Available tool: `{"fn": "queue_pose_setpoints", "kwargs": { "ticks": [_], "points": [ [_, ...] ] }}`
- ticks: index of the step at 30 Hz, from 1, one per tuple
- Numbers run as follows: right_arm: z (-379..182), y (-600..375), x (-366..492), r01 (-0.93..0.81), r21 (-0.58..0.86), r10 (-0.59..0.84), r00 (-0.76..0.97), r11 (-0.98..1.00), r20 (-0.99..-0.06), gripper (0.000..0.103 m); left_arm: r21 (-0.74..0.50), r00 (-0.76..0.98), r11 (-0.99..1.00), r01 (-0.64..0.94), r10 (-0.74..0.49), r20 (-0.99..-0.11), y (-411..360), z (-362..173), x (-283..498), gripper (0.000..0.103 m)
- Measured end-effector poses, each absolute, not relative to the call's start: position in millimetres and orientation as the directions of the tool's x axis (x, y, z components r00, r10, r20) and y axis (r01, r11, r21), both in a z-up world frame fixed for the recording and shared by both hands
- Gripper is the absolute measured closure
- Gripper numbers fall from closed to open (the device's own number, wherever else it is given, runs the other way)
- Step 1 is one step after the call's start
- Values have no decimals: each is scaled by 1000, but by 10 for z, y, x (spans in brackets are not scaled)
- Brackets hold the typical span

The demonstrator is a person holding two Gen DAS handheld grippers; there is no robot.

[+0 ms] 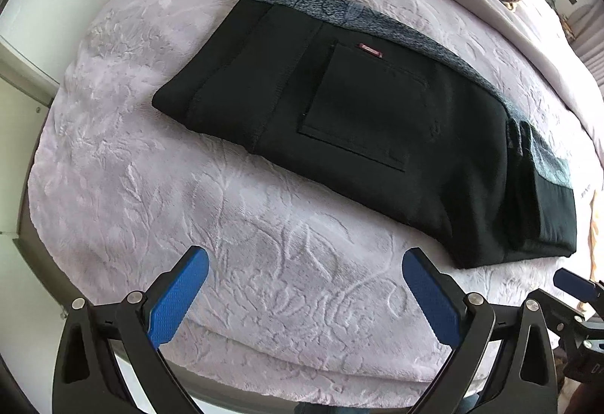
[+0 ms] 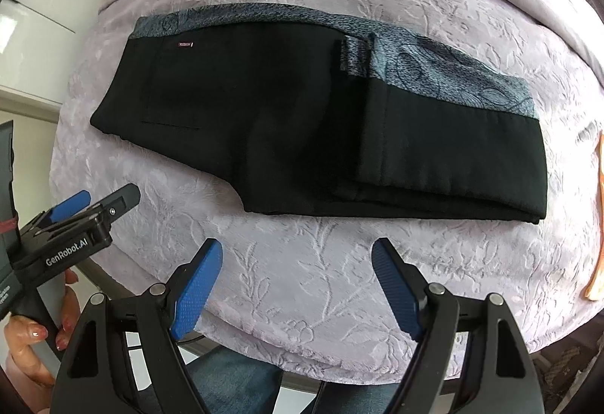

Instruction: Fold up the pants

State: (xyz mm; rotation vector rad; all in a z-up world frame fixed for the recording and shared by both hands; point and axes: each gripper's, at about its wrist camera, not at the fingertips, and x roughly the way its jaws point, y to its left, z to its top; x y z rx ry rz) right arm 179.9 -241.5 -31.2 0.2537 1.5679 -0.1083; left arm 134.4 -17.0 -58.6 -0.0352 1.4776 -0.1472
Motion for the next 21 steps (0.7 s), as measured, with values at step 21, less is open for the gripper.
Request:
{"fn": "queue_pose_setpoints", "kwargs": {
  "ticks": [21],
  "points": [
    [-491,-2392,1943,248,77,90,-43,966,-995,19,-153,103,987,41,-157,-982,123,-754,1870,0]
  ]
}}
